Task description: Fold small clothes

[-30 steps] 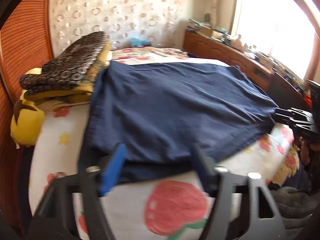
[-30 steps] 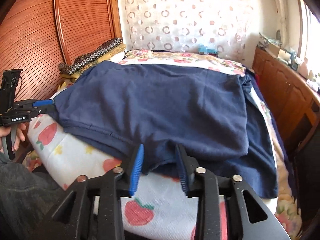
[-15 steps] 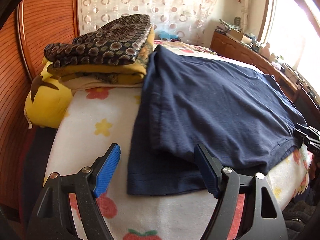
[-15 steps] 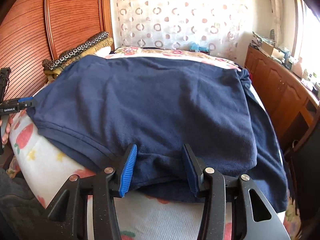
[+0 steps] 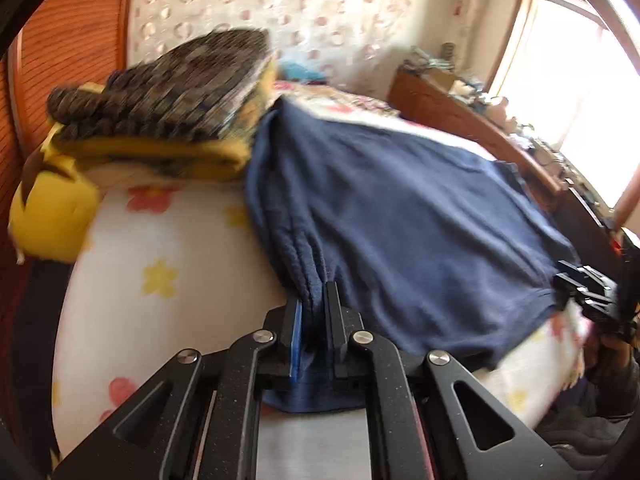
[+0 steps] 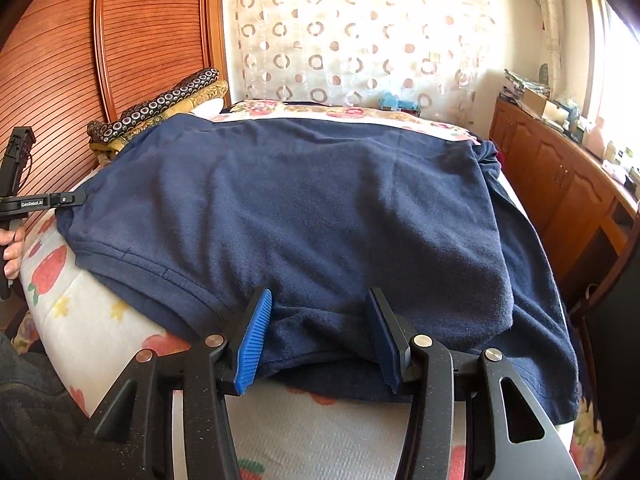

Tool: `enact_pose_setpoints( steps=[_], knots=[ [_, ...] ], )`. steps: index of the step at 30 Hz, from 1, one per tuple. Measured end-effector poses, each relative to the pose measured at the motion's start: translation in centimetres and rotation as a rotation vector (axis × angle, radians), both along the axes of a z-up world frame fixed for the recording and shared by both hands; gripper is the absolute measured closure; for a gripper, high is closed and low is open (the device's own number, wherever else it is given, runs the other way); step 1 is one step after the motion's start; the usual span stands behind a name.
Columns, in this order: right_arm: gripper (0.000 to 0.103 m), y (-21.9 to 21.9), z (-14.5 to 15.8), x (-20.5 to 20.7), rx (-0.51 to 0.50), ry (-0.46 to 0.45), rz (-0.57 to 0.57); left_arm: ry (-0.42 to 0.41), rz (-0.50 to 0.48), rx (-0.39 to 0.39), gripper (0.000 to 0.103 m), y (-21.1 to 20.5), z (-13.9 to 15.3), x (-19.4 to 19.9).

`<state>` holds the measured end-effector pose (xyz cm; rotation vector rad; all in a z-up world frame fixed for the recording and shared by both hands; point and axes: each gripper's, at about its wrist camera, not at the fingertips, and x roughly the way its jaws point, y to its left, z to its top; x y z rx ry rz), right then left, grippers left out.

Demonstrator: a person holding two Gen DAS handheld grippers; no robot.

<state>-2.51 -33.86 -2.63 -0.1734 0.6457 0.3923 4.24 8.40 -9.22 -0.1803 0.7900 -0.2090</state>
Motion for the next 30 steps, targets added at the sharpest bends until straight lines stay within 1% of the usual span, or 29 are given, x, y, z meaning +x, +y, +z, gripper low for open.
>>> enact_pose_setpoints(
  steps=[2, 5, 8, 9, 11, 15, 17, 23, 25, 26, 27, 29, 30],
  knots=[
    [0.053, -0.4, 0.2, 0.0, 0.007, 0.002, 0.000, -0.040, -0.045, -0.009, 0.095, -1.6, 1.9, 0.2],
    [0.053, -1.3, 0.9, -0.3, 0.019, -0.009, -0.009, -0.103, -0.118, -0.003, 0.095, -4.8, 4.9, 1.1],
    [0.053, -2.5, 1.7, -0.6, 0.029, -0.029, -0.031, -0.154, -0.221, -0.023, 0.095, -9.2, 7.9, 2.6],
    [0.053, -3.0, 1.9, -0.7, 0.033, -0.036, -0.038, -0.164, -0.246, -0.024, 0.095, -10.2, 8.6, 3.0],
    [0.053, -4.1, 2.4, -0.9, 0.032, -0.051, -0.053, -0.192, -0.311, -0.014, 0.095, -13.5, 10.1, 4.0],
    [0.053, -6.1, 3.2, -1.3, 0.043, -0.076, -0.092, -0.210, -0.439, -0.011, 0.095, -19.8, 11.9, 5.7],
    [0.053, -7.0, 3.6, -1.6, 0.047, -0.086, -0.111, -0.216, -0.499, 0.004, 0.095, -23.2, 12.6, 6.4],
    [0.053, -9.3, 4.4, -2.4, 0.052, -0.104, -0.152, -0.225, -0.617, -0.002, 0.095, -29.6, 14.7, 6.9],
    [0.053, -9.9, 4.6, -2.7, 0.056, -0.112, -0.165, -0.207, -0.647, -0.044, 0.095, -30.7, 14.9, 7.0],
    [0.053, -10.1, 4.7, -2.8, 0.061, -0.115, -0.170, -0.183, -0.659, -0.047, 0.094, -31.3, 14.7, 7.3],
    [0.053, -10.1, 4.6, -2.9, 0.065, -0.115, -0.175, -0.168, -0.662, -0.030, 0.091, -31.9, 14.4, 7.3],
    [0.053, -10.7, 4.5, -3.1, 0.073, -0.111, -0.184, -0.158, -0.669, -0.009, 0.069, -32.2, 13.6, 7.3],
    [0.053, -10.8, 4.5, -3.1, 0.074, -0.110, -0.188, -0.160, -0.663, 0.001, 0.064, -32.1, 13.5, 7.1]
  ],
)
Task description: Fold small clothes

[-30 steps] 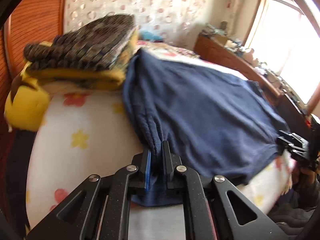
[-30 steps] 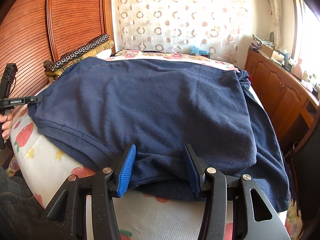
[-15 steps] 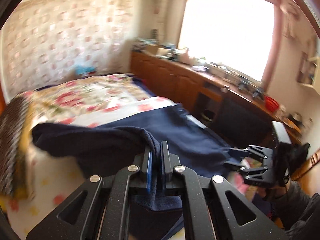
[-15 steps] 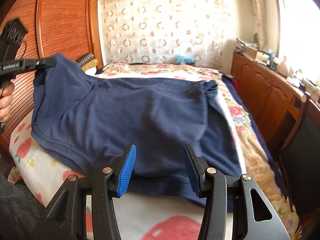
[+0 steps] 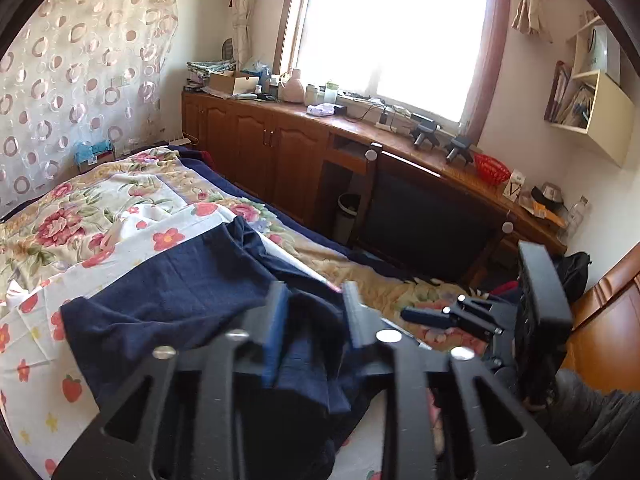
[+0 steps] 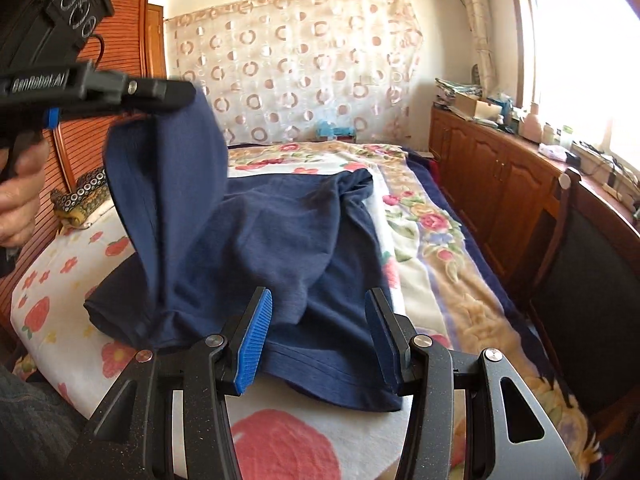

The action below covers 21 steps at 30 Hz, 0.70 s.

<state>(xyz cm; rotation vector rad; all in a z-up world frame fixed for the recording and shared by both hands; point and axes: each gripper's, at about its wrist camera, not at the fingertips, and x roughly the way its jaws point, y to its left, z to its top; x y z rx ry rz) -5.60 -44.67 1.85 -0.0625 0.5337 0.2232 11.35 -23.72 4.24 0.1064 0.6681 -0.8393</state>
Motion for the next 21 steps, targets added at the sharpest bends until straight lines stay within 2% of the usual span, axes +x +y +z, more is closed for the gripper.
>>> enact_pose_setpoints(
  steps=[3, 5, 7, 14, 21],
  knots=[
    [0.053, 0.3, 0.0, 0.1, -0.012, 0.004, -0.004, -0.015, 0.039, 0.038, 0.053, 1.0, -0.6, -0.4],
    [0.053, 0.4, 0.2, 0.3, -0.015, 0.002, -0.006, -0.021, 0.072, 0.044, 0.036, 2.6, -0.9, -0.3],
    [0.053, 0.7, 0.6, 0.6, -0.017, -0.008, -0.001, -0.042, 0.117, 0.046, 0.024, 4.5, -1.2, -0.3],
    [0.053, 3.1, 1.4, 3.4, -0.042, -0.021, 0.068, -0.072, 0.311, 0.050, 0.024, 12.8, -2.1, -0.8],
    [0.053, 9.8, 2.2, 7.7, -0.073, 0.015, 0.243, -0.061, 0.440, 0.044, 0.024, 18.7, -3.5, -1.2]
  ],
)
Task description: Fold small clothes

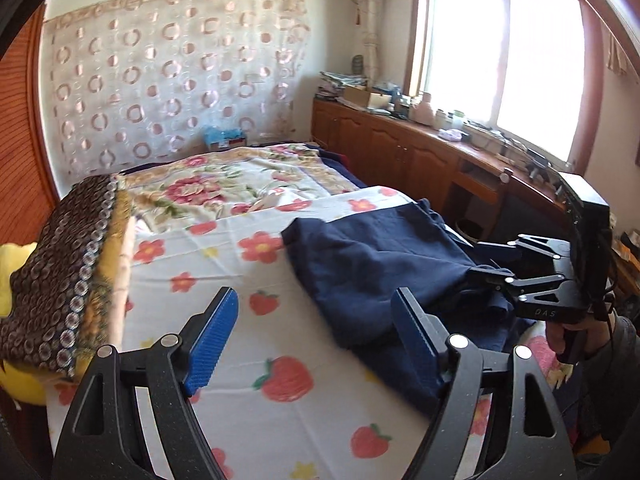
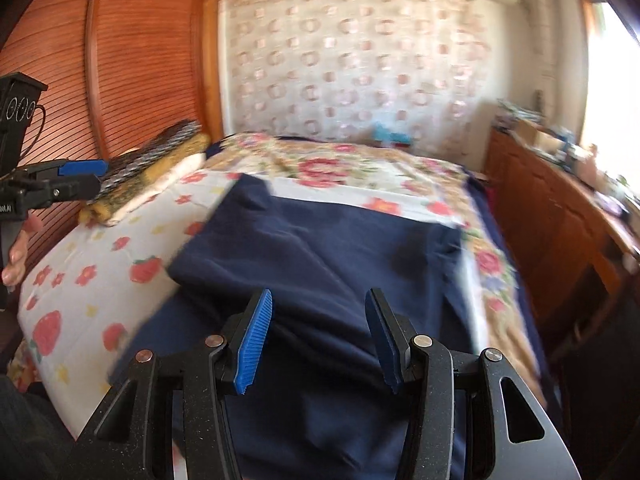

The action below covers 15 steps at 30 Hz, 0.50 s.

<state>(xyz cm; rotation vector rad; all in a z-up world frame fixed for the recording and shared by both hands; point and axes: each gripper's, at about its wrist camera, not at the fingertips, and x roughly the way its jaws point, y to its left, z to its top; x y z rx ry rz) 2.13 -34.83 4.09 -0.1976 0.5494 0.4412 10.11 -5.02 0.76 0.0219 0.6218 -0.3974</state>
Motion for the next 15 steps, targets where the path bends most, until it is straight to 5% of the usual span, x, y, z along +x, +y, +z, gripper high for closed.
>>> enact_pose_setpoints(
  steps=[15],
  knots=[
    [0.052, 12.5, -3.2, 6.0, -0.201, 0.197, 0.310, 0.008, 0.062, -0.019, 0.024, 3.4, -1.7, -0.8]
  ],
)
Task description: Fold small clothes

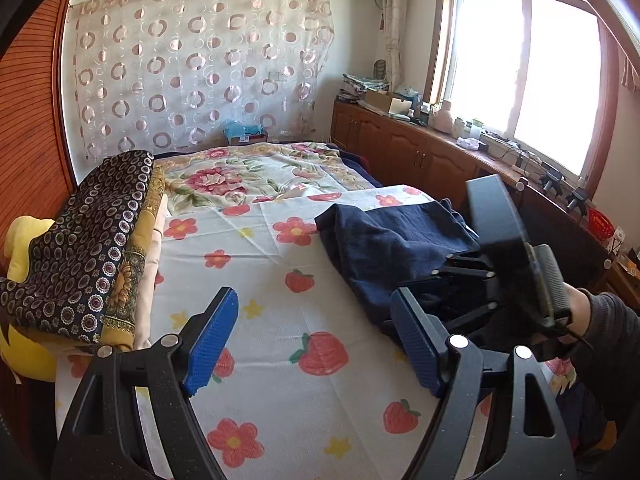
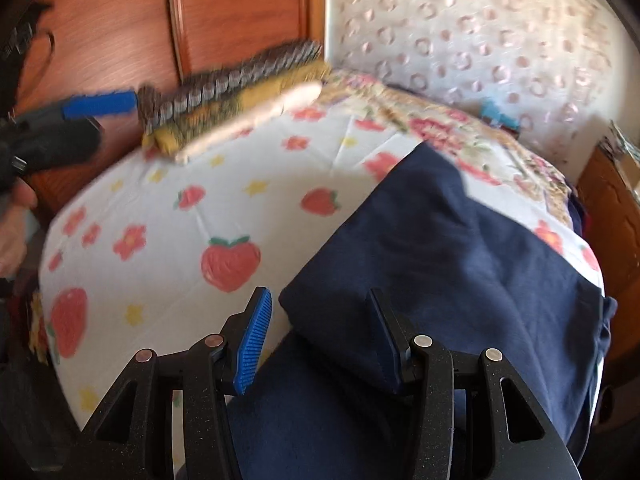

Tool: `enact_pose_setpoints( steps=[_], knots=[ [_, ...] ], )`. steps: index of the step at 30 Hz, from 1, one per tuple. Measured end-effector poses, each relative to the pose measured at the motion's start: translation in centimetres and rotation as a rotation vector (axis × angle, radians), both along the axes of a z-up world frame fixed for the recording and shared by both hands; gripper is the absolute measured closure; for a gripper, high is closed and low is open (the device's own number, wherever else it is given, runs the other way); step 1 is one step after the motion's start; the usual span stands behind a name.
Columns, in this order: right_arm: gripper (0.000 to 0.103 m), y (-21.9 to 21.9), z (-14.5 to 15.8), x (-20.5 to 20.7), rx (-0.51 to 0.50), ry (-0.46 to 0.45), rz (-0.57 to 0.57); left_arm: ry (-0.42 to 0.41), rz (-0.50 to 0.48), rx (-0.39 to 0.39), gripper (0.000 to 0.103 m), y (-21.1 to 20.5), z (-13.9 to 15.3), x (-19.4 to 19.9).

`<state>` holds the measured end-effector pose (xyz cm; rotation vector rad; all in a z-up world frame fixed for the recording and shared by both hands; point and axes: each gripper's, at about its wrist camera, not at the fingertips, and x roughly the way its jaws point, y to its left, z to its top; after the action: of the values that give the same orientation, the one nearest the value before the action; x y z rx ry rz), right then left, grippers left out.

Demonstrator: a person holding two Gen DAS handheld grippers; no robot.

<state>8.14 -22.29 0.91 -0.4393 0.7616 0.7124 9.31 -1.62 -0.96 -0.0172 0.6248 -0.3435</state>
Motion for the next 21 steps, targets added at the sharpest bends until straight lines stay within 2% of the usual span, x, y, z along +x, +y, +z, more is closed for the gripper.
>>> enact_pose_setpoints(
  steps=[1, 3, 5, 8, 11, 17, 21],
  knots=[
    [0.052, 0.5, -0.5, 0.9, -0.038, 0.002, 0.001, 0.002, -0.001, -0.001, 0.024, 0.1, 0.0, 0.0],
    [0.063, 1.5, -1.0, 2.4, -0.078, 0.001, 0.002, 0.004, -0.003, -0.002, 0.024, 0.0, -0.2, -0.1],
    [0.092, 1.1, -0.4, 3.3, -0.053, 0.020, 0.000, 0.006, -0.009, -0.001, 0.024, 0.0, -0.5, -0.2],
    [0.094, -0.8, 1.8, 4.1, 0.039, 0.015, -0.025, 0.009, -0.018, -0.008, 0.024, -0.1, -0.8, -0.3],
    [0.094, -3.5, 4.6, 5.1, 0.101, -0.030, -0.073, 0.021, -0.026, -0.016, 0.024, -0.4, -1.1, 0.0],
    [0.095, -9.1, 8.6, 9.6, 0.085, -0.126, -0.265, 0.031, -0.049, -0.007, 0.024, -1.4, -1.7, -0.1],
    [0.094, -12.4, 8.9, 14.1, 0.035, -0.134, -0.456, 0.052, -0.067, 0.000, 0.024, -2.0, -2.3, 0.1]
  ],
)
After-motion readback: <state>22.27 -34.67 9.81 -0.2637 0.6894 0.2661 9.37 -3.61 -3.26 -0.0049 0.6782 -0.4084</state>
